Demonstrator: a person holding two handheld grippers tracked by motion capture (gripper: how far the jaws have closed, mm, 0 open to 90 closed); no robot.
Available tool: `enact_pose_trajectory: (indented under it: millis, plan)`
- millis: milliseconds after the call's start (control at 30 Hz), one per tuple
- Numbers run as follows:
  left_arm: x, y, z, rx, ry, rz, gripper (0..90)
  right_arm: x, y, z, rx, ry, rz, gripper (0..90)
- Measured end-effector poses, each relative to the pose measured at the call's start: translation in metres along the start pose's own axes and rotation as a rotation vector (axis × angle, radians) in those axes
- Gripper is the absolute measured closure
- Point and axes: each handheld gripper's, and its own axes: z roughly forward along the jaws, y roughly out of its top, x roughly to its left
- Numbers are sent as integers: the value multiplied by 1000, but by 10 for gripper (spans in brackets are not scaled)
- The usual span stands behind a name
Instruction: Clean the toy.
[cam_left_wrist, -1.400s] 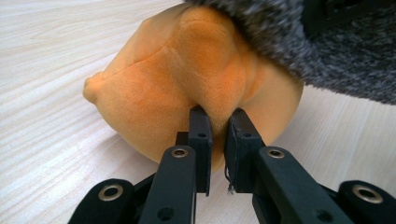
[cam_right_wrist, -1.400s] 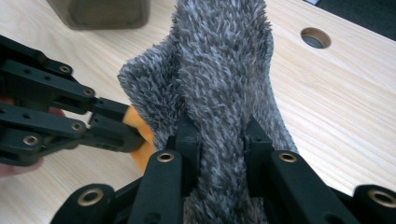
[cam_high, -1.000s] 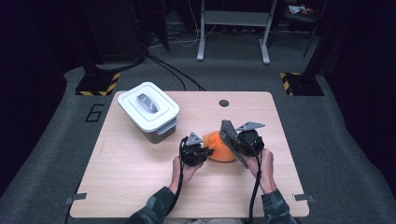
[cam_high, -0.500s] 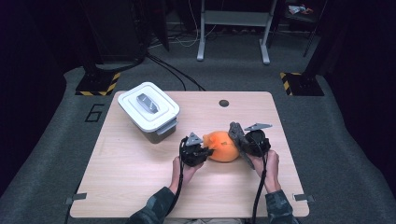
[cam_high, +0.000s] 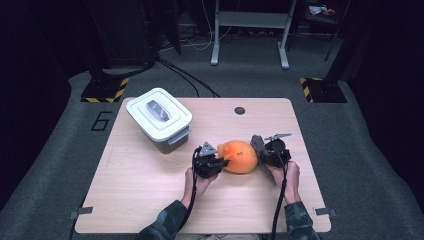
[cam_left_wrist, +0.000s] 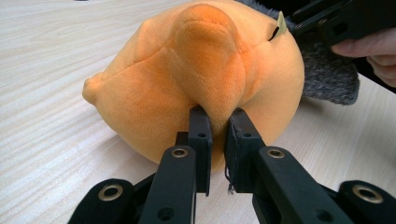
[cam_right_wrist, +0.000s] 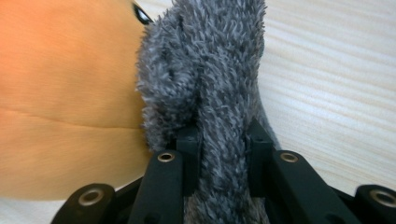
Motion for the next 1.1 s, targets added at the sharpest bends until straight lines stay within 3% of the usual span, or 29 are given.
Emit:
enact_pose_trajectory:
  millis: [100, 133, 267, 467, 567, 733, 867, 1100]
  plan:
    - [0, 0, 0, 2, 1, -1, 818, 1, -2, 9, 40, -18, 0, 735]
    - [0, 0, 0, -2, 0, -3, 818, -1, -3, 13, 42, -20, -20, 735]
    - [0, 0, -1, -6, -7, 2, 817, -3, -6, 18, 55, -21, -23, 735]
    - [-1, 0, -1, -2, -3, 10, 817, -1, -1, -6, 8, -94, -51, 739]
    - [-1, 0, -1, -2, -2, 10, 817, 2, 4, -25, -43, -90, -52, 740]
    - [-1, 1, -1, -3, 1, 12, 818, 12, 13, -58, -130, -45, -62, 741]
    - [-3, 1, -1, -5, 1, 7, 817, 29, 20, -77, -190, 16, -107, 741]
    - [-5, 2, -1, -4, 5, 26, 817, 66, 32, -88, -231, 90, -223, 743]
